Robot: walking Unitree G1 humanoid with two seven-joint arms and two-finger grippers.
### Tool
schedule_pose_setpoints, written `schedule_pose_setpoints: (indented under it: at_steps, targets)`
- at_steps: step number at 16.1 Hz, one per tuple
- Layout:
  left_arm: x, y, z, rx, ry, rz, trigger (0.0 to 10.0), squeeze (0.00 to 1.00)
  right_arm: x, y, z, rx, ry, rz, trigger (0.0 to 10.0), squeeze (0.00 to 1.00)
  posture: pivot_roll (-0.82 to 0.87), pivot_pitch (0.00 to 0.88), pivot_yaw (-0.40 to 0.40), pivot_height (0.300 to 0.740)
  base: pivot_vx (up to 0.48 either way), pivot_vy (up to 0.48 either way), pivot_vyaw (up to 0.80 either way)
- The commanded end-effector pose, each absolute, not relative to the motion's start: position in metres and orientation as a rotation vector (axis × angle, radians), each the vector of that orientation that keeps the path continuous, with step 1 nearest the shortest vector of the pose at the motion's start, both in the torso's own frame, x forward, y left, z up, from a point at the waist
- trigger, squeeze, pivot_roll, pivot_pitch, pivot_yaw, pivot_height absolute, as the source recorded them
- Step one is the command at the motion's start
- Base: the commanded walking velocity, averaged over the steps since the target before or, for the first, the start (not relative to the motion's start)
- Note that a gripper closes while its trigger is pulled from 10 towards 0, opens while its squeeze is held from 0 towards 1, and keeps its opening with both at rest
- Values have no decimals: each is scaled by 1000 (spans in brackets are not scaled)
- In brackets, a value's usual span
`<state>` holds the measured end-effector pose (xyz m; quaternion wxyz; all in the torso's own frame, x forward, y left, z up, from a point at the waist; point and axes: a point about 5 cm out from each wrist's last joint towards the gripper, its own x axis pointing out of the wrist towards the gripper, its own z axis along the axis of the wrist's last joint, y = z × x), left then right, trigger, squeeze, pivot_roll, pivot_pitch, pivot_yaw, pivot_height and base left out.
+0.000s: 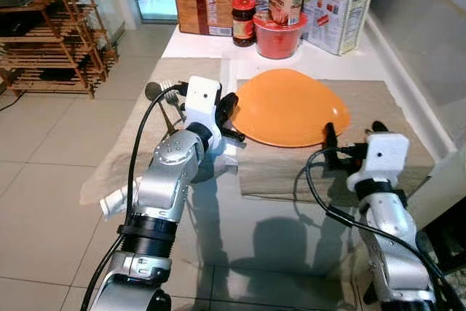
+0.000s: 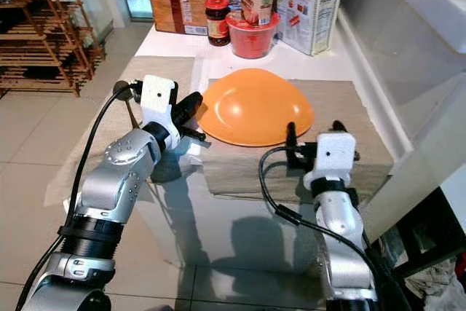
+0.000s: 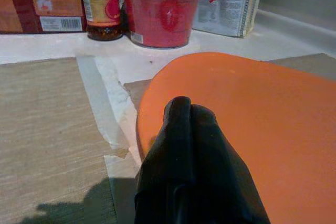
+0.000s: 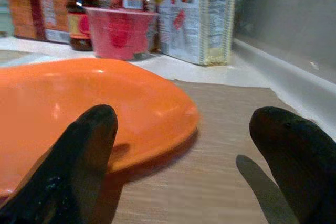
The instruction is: Setting the table
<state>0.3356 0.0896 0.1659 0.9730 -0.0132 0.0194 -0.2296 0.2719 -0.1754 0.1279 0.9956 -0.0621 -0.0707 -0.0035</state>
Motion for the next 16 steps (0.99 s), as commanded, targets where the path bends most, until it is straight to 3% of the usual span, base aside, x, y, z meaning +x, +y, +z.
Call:
schedule_pose_setpoints:
  at_steps: [1, 5, 12, 16]
  targets:
    - [328, 105, 148, -19, 98, -416, 10000, 0, 275, -167, 127, -113, -141, 37, 10000, 0, -42, 0, 59, 740, 0, 0, 0]
    - [315, 148, 147, 8, 45, -248, 10000, 0, 281, -162, 129, -95, -158, 69, 10000, 0, -33, 0, 66, 740, 0, 0, 0]
    - [319, 146, 183, 21, -85, -237, 10000, 0, 279, -157, 126, -109, -176, 97, 10000, 0, -28, 0, 62, 740, 0, 0, 0]
    - [313, 119, 195, 60, -153, -377, 10000, 0, 276, -163, 126, -133, -187, 66, 10000, 0, -31, 0, 62, 740, 0, 0, 0]
